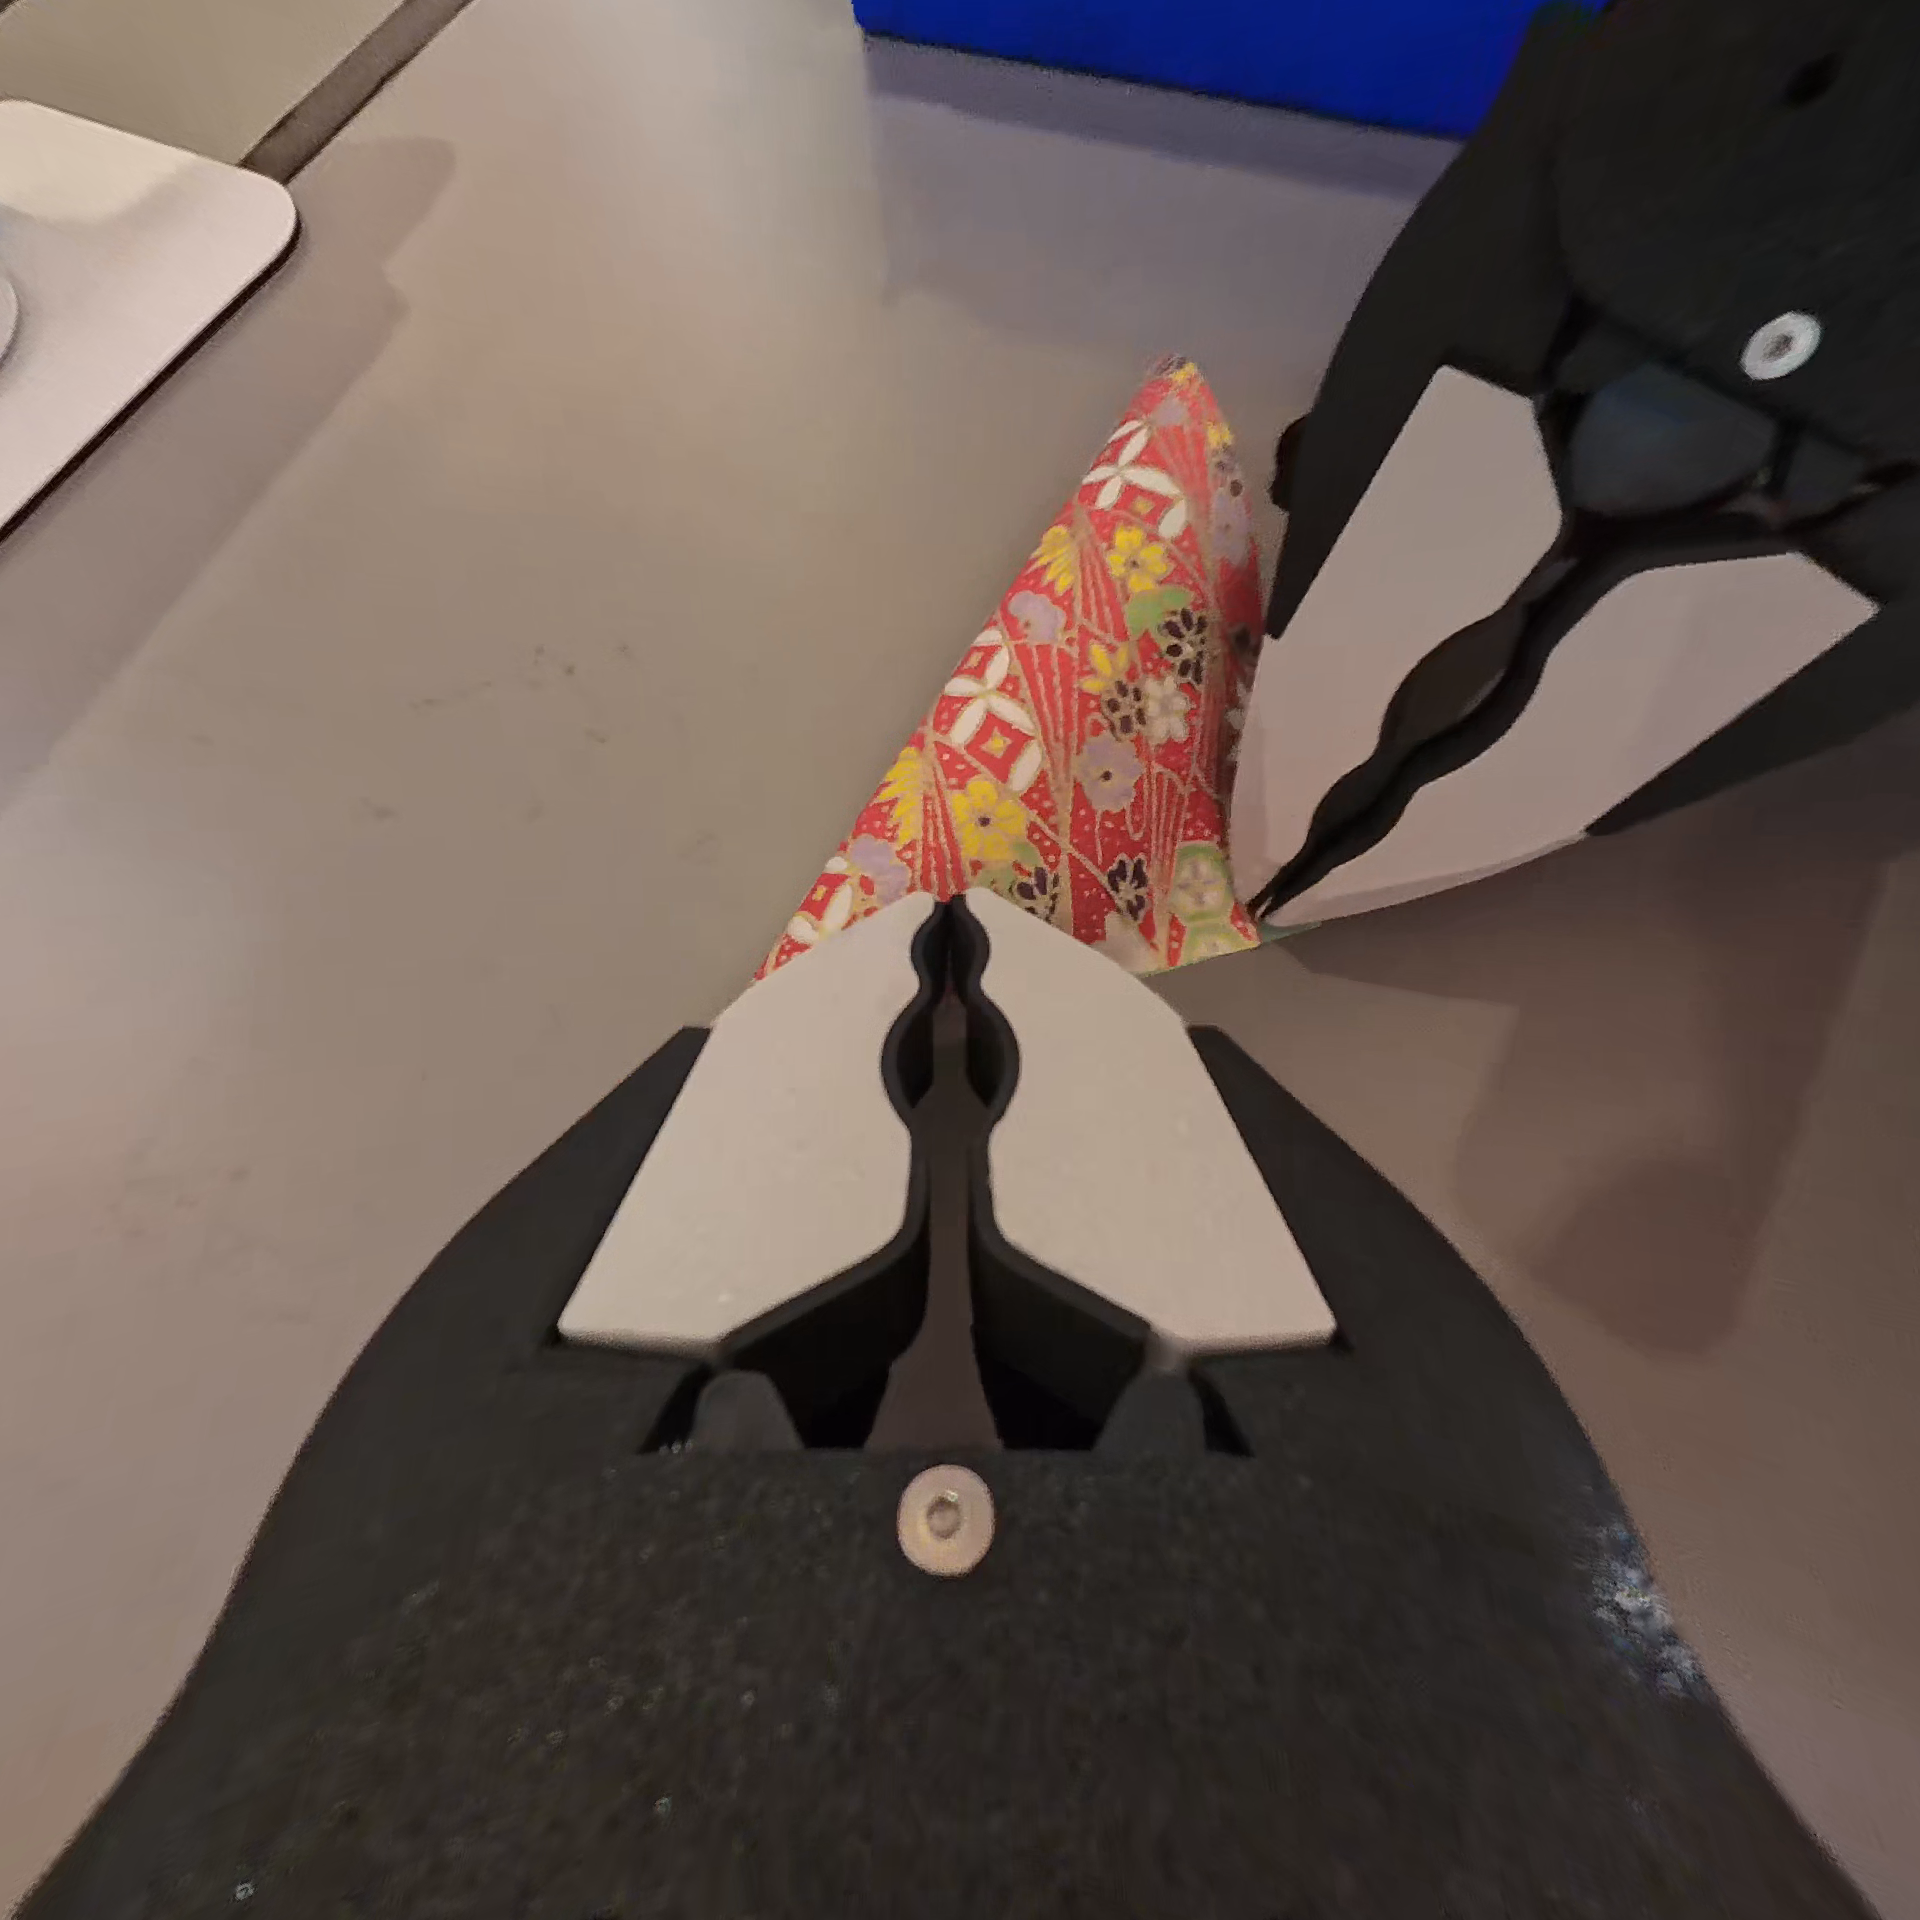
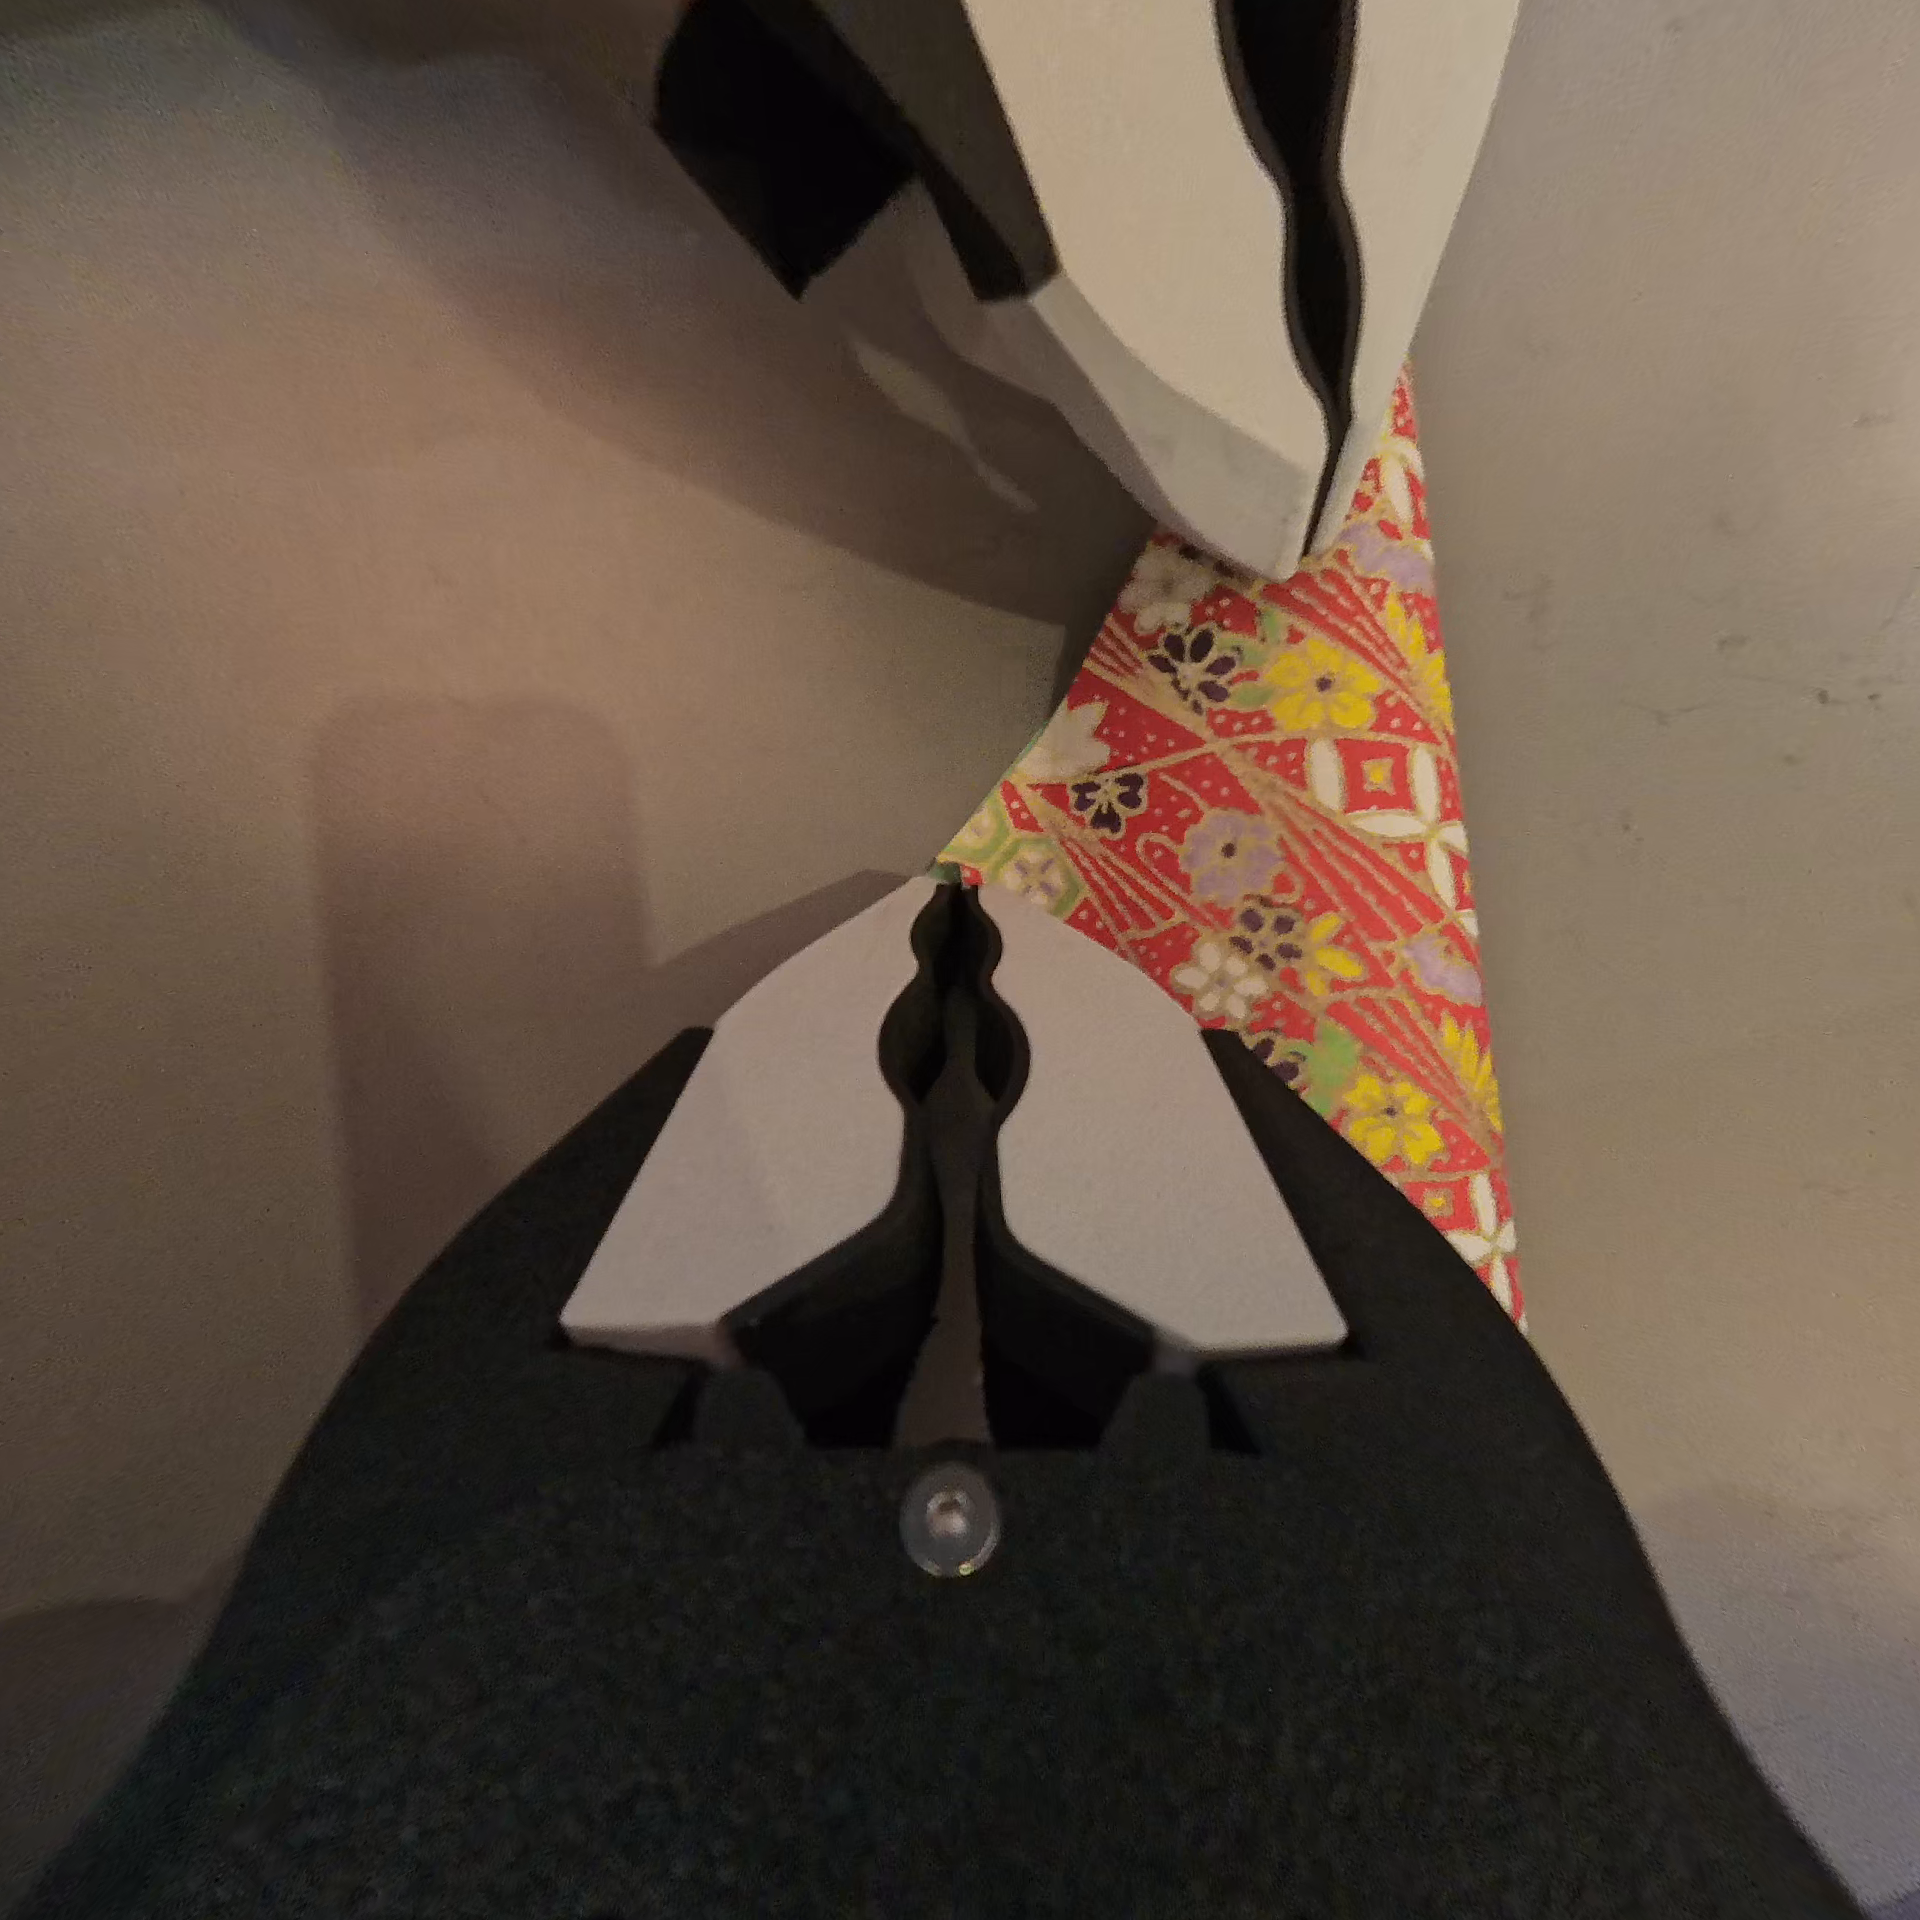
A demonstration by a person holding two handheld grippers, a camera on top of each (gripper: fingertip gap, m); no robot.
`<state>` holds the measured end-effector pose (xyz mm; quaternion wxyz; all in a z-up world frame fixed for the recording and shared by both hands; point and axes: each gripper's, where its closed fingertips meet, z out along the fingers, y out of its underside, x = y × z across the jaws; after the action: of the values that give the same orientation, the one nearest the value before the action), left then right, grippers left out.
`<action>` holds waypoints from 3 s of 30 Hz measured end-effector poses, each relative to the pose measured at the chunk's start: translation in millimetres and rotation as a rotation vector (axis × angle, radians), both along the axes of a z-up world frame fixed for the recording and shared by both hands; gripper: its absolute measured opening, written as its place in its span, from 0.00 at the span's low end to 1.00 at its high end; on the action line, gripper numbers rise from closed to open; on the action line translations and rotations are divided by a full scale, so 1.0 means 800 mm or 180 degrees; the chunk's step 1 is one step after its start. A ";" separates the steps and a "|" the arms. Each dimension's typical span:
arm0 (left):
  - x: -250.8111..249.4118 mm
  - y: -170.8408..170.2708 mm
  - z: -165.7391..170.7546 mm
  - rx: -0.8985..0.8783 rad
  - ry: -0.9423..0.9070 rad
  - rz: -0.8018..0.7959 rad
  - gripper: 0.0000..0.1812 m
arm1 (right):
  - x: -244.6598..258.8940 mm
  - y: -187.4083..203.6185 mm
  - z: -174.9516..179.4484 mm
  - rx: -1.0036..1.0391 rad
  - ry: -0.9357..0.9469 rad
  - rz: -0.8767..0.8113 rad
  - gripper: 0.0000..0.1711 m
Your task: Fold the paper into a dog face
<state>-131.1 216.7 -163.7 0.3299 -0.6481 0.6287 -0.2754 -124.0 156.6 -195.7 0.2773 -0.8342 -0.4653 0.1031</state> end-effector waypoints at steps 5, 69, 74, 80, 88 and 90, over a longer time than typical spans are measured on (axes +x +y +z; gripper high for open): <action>0.001 0.011 -0.009 0.0022 0.0090 0.0094 0.00 | 0.000 0.000 0.000 0.0001 0.0017 0.0002 0.00; 0.025 0.026 -0.032 0.0379 0.0373 -0.0431 0.00 | 0.000 0.004 0.002 -0.0511 0.0723 -0.0565 0.00; 0.022 0.037 -0.030 0.0471 0.0410 -0.0405 0.00 | 0.000 0.004 0.002 -0.0535 0.0758 -0.0586 0.00; 0.016 0.049 -0.031 0.0426 0.0385 -0.0302 0.00 | 0.000 0.003 0.002 -0.0533 0.0755 -0.0586 0.00; 0.011 0.058 -0.033 0.0436 0.0387 -0.0236 0.00 | 0.001 0.003 0.002 -0.0554 0.0794 -0.0613 0.00; 0.010 0.061 -0.033 0.0416 0.0376 -0.0210 0.00 | 0.001 0.003 0.002 -0.0564 0.0807 -0.0619 0.00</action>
<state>-123.2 265.8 -190.1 0.3246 -0.6193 0.6847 -0.2057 -123.4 158.7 -194.4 0.2679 -0.8768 -0.3328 0.2208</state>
